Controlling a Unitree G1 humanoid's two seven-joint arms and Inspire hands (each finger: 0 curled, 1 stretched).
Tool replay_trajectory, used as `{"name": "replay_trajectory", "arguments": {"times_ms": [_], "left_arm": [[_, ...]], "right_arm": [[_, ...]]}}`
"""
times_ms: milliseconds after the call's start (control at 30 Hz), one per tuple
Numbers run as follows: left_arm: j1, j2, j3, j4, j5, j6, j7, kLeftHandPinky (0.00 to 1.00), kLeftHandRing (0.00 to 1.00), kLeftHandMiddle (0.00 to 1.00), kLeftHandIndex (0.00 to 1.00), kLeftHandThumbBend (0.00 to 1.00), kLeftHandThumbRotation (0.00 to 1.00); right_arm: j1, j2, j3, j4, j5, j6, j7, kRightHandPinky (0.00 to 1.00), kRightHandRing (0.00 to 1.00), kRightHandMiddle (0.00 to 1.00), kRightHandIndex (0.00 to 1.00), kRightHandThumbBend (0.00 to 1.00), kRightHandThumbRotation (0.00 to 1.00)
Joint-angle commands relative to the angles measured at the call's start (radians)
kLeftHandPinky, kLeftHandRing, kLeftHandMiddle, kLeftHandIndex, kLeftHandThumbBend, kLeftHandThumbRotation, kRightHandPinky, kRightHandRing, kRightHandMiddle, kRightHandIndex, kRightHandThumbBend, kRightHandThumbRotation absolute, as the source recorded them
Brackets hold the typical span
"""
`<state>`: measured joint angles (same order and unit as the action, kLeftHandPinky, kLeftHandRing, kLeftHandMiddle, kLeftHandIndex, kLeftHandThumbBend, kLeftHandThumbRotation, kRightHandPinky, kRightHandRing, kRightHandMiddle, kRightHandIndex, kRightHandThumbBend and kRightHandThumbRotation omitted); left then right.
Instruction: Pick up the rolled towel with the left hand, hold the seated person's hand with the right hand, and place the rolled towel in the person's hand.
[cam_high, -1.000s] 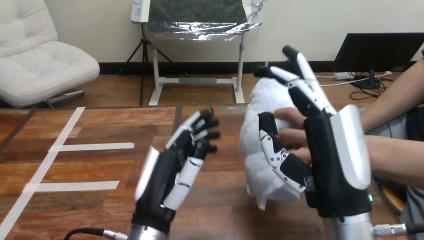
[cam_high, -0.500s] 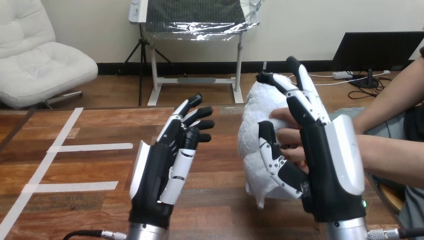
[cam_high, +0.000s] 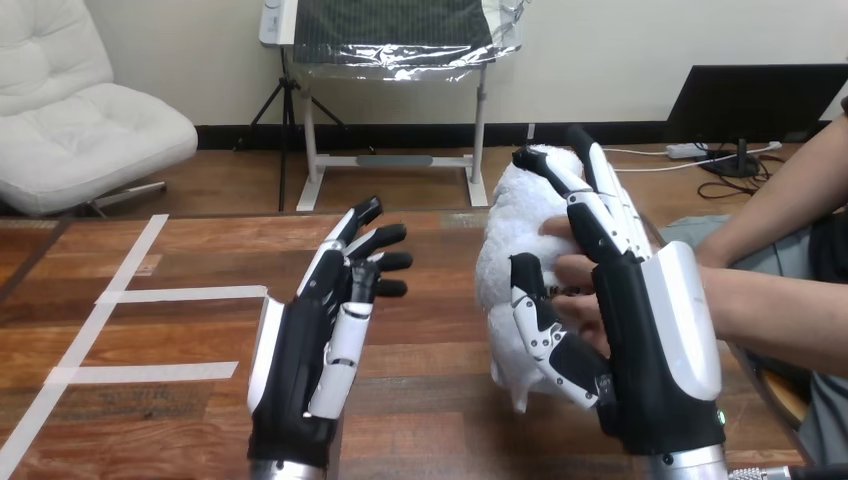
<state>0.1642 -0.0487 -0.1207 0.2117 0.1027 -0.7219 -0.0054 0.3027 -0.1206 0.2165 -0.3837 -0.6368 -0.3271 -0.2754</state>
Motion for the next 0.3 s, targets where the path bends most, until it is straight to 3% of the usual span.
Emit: {"name": "replay_trajectory", "arguments": {"times_ms": [0, 267], "left_arm": [[-0.029, -0.012, -0.012, -0.045, 0.001, -0.025, 0.004, 0.65, 0.73, 0.79, 0.87, 0.29, 0.95], [-0.025, -0.016, -0.013, -0.049, 0.003, -0.031, 0.012, 0.64, 0.72, 0.79, 0.87, 0.27, 0.95]], "right_arm": [[-0.033, 0.010, -0.002, -0.003, 0.011, -0.013, -0.002, 1.00, 1.00, 1.00, 0.88, 0.06, 0.00], [-0.037, 0.010, 0.002, 0.000, 0.022, -0.014, 0.003, 1.00, 1.00, 1.00, 0.88, 0.06, 0.00]]}}
